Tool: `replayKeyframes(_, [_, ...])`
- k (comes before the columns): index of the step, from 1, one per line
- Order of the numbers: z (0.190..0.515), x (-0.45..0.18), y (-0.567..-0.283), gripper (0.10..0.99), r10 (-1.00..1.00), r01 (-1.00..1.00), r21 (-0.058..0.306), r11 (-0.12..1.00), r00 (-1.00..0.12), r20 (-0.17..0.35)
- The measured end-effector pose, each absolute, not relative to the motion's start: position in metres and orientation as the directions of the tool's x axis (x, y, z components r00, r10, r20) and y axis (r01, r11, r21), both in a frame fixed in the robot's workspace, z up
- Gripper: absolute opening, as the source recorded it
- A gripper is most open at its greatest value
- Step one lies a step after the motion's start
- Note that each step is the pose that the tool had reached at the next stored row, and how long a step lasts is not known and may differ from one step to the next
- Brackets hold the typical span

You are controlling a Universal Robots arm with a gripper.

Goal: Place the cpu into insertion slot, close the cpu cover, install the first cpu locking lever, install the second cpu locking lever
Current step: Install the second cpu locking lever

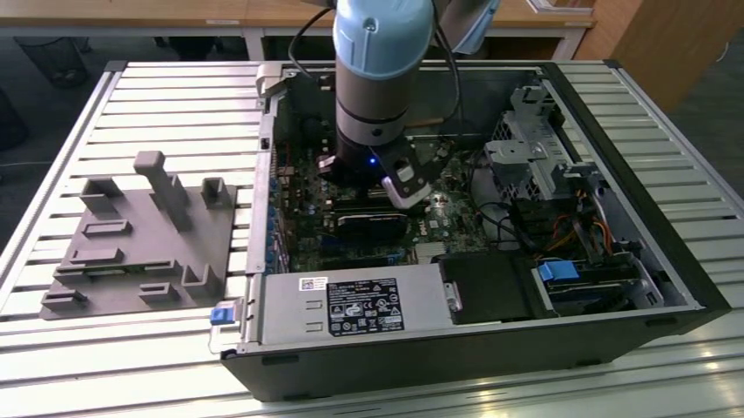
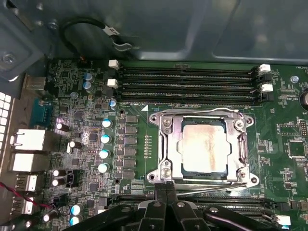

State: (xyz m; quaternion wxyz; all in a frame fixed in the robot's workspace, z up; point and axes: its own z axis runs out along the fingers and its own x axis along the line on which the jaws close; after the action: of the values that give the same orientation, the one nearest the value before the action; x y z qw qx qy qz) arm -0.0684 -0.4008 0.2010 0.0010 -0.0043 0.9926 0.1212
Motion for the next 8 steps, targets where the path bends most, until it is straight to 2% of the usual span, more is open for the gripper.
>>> replayKeyframes(8, [0.1961, -0.0718, -0.4013, 0.106, -0.008, -0.009, 0.259, 0.966, -1.0, -0.003])
